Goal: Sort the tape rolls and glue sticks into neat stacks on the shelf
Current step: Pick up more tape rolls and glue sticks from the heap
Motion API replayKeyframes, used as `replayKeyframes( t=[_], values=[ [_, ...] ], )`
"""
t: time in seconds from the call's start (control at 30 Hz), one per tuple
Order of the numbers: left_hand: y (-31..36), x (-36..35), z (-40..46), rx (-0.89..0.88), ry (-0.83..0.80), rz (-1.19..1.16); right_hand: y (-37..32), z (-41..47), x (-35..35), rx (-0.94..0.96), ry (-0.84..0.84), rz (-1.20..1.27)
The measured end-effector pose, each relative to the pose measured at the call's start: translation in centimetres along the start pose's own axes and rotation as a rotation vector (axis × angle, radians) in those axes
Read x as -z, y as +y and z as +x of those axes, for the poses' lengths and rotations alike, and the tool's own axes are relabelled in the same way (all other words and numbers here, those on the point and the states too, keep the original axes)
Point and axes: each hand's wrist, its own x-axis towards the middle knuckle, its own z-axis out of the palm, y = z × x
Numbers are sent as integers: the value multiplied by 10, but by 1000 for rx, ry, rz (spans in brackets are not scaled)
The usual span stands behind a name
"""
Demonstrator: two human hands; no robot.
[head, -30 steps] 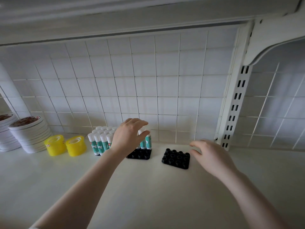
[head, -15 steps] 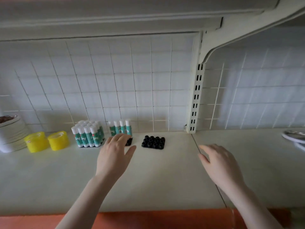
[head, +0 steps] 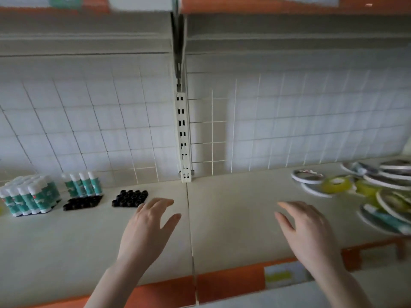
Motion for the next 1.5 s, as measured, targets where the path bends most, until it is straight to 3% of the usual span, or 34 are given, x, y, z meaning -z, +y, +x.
replayKeyframes(
  t=[0.13,0.27,0.53,1.03,1.3,1.5],
  values=[
    [67,-48,15,-1,29,12,84,20,11,-13,51,-2],
    [142,-101,31,45,76,-6,168,44,19,89,63,45],
    [242,-163,61,1,-35,-25,258,71,39,82,-76,81],
    [273,-240,119,-253,-360,169,285,66,45,95,-198,149],
    [264,-235,119,-347,-277,118,278,69,46,131,-212,107],
    [262,-212,110,-348,-155,117,263,89,37,259,-258,114]
  ],
)
